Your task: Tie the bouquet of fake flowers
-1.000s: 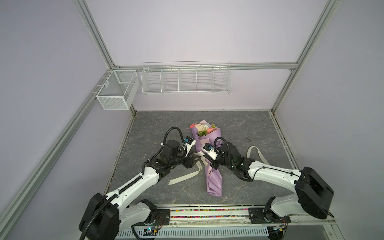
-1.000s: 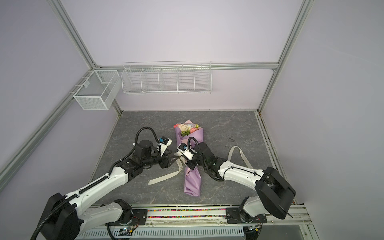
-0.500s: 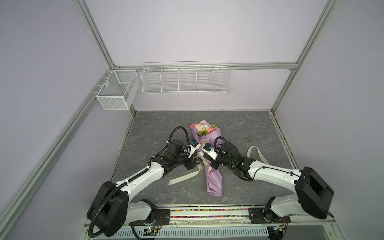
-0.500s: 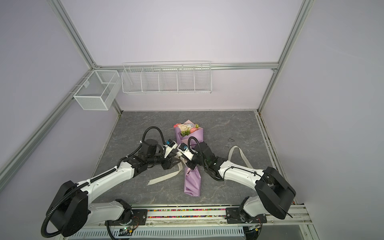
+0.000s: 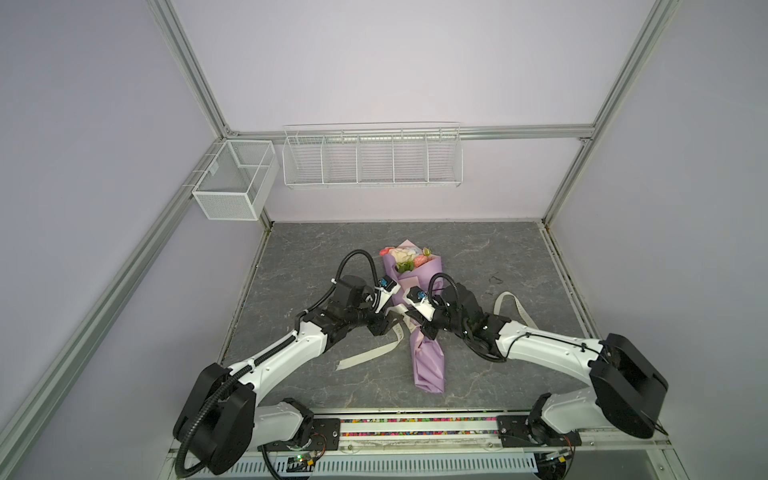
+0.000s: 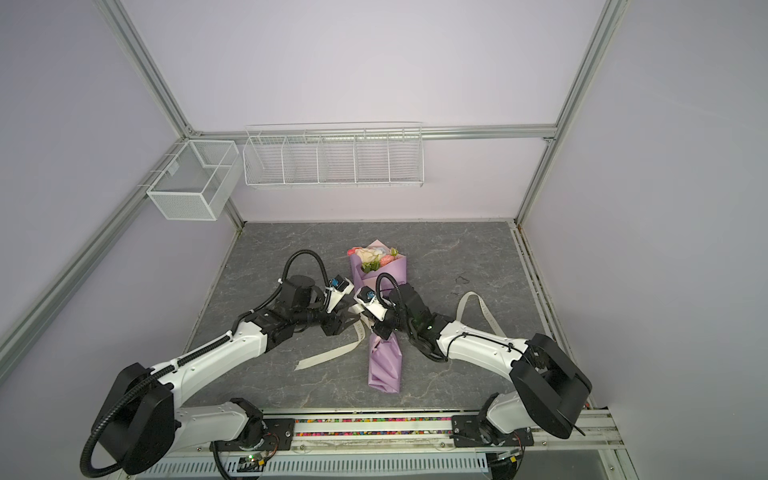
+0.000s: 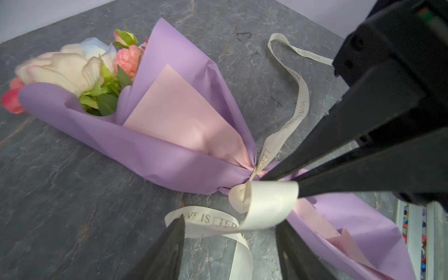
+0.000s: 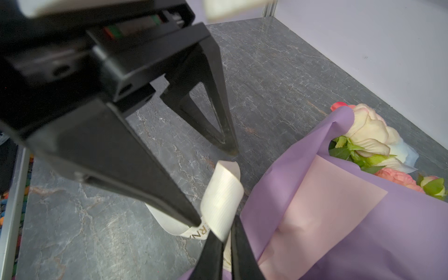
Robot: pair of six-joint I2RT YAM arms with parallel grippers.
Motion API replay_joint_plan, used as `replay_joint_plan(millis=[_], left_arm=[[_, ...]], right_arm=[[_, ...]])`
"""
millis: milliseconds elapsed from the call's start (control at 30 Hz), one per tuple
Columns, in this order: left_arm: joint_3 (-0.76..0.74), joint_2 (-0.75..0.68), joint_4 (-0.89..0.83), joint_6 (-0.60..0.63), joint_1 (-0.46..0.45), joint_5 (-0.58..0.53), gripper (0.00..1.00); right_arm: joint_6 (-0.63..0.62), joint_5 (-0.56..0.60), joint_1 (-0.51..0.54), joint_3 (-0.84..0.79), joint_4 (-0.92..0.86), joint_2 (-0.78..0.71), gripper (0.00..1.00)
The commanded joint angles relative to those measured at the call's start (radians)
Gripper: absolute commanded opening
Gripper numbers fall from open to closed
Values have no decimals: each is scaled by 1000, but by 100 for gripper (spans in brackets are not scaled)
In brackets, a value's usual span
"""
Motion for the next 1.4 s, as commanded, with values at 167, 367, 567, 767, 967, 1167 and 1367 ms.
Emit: replay_joint_plan(millis=[167,367,567,767,967,1167,1367], left_arm=[[102,67,-96,76,13,108,50],[98,68,-104,81,18,104,33],[118,68,-164,111,20,125,24],[124,54,-195,66,20,120,9],[113,35,-178,-53,17,131,1],[72,-3,-130,-191,17,128,0],[20,-47,-97,-225,-3,128,0]], right_arm=[[-27,-20,-4,3,-5,5,13],[-26,-21,-4,-3,-3,4,13],[-24,-5,-4,-3,-12,3,13],[-9,8,-4,-4,-17,2,14],[172,134,-15,-20,-60,-54,36],[555,245,-171,-42,-379,-209,56],[695,204,-523,17,-776,-110,54]])
